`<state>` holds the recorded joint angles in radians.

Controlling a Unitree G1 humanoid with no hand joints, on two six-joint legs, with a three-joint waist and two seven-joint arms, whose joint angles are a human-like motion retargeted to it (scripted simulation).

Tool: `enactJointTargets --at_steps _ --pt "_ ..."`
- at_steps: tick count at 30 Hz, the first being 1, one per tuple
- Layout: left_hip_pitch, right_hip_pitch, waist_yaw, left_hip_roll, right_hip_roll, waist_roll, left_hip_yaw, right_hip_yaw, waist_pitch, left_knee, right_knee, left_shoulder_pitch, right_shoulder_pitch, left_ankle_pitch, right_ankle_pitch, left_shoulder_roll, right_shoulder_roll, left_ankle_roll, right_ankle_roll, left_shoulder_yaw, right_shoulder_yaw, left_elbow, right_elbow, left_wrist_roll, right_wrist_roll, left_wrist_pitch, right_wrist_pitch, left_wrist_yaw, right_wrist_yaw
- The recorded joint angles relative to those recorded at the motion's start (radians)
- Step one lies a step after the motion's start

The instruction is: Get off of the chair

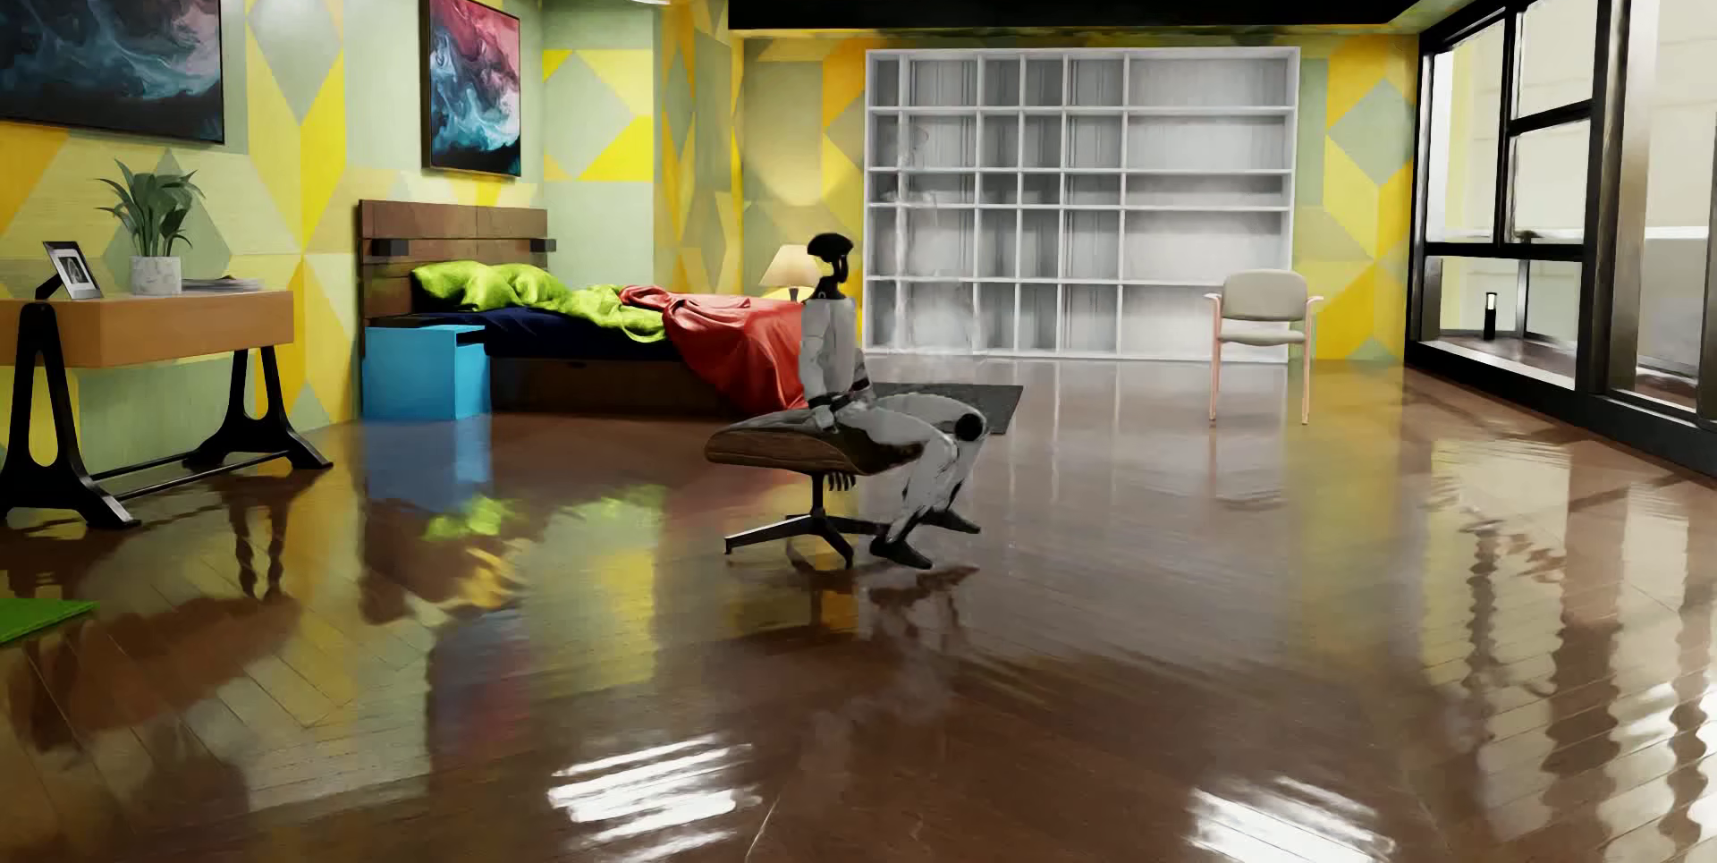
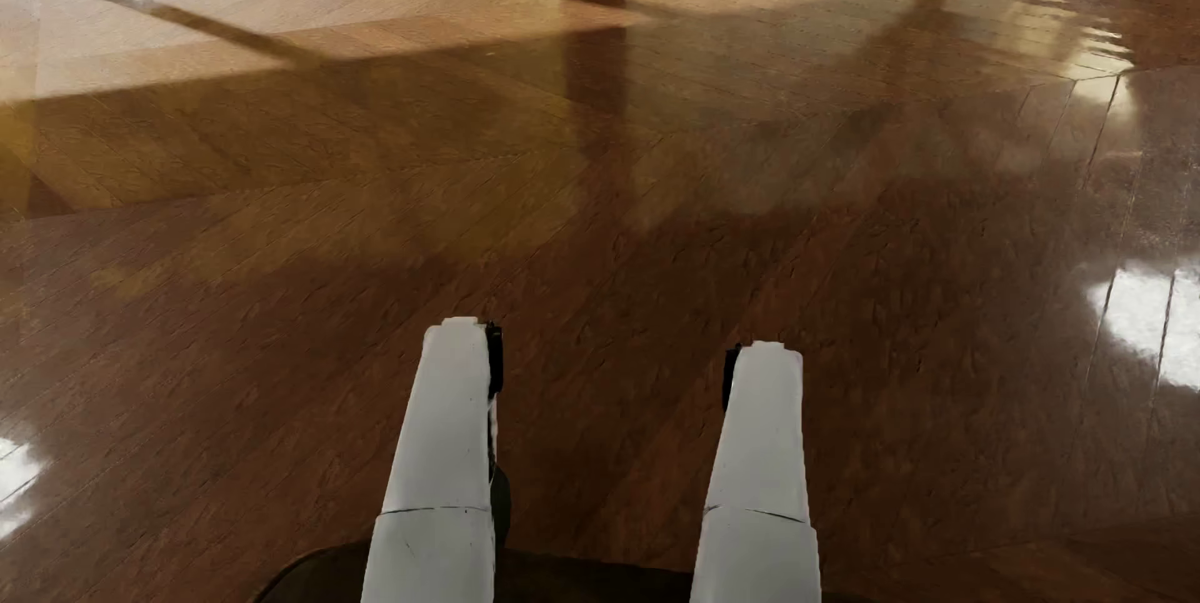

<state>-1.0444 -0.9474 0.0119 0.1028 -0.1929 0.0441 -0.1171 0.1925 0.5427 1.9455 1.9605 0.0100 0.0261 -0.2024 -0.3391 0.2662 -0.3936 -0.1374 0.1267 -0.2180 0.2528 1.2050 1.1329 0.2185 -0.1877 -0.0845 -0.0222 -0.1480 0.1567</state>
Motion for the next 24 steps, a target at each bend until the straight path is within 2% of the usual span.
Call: enactJointTargets --at_steps 2,5,7,13,19,22,24 --pt "0.006 0.001 0.001 -0.005 -0.001 0.001 0.001 0.002 -0.002 -0.002 0.001 0.028 0.032 0.003 0.001 -0.01 0.006 0.001 -0.001 0.004 -0.018 -0.04 -0.059 0.008 0.022 -0.006 -0.006 -0.026 0.007" --pt "0.018 0.006 0.001 -0.013 -0.002 0.001 0.0 0.005 -0.003 -0.006 0.002 0.023 0.031 0.006 0.003 -0.017 -0.008 0.001 -0.003 -0.016 0.004 -0.088 -0.135 0.016 0.001 -0.018 -0.031 -0.045 0.036" --pt "0.023 0.008 -0.001 -0.016 0.002 0.005 0.001 0.005 -0.003 -0.008 0.001 -0.004 -0.002 0.008 0.005 -0.02 -0.013 0.005 -0.006 -0.035 0.033 -0.09 -0.139 0.011 -0.028 -0.022 -0.042 -0.021 0.018" --pt "0.036 0.017 -0.006 -0.02 0.003 0.01 0.003 0.008 0.017 -0.009 0.003 -0.062 -0.077 0.007 -0.001 -0.007 -0.015 0.009 -0.006 -0.075 0.062 -0.11 -0.097 -0.007 -0.014 -0.02 -0.026 0.009 -0.04" --pt "0.0 -0.027 -0.01 -0.009 0.013 0.01 0.002 0.015 0.073 -0.009 0.008 -0.105 -0.1 -0.001 -0.038 -0.009 -0.023 -0.004 -0.014 -0.074 0.059 -0.128 -0.102 -0.025 -0.009 -0.016 -0.024 0.02 -0.044" --pt "-0.06 -0.089 -0.012 0.003 0.023 0.009 -0.004 0.027 0.1 0.0 0.016 -0.106 -0.059 -0.013 -0.049 0.015 -0.056 -0.015 -0.011 -0.054 0.005 -0.215 -0.239 -0.039 0.024 -0.016 -0.027 0.008 -0.007" --pt "-0.122 -0.152 -0.013 0.013 0.031 0.007 -0.014 0.039 0.108 0.012 0.026 -0.078 0.011 -0.024 -0.053 0.052 -0.106 -0.028 -0.004 -0.008 -0.059 -0.348 -0.447 -0.09 0.054 -0.02 -0.034 0.043 -0.02"
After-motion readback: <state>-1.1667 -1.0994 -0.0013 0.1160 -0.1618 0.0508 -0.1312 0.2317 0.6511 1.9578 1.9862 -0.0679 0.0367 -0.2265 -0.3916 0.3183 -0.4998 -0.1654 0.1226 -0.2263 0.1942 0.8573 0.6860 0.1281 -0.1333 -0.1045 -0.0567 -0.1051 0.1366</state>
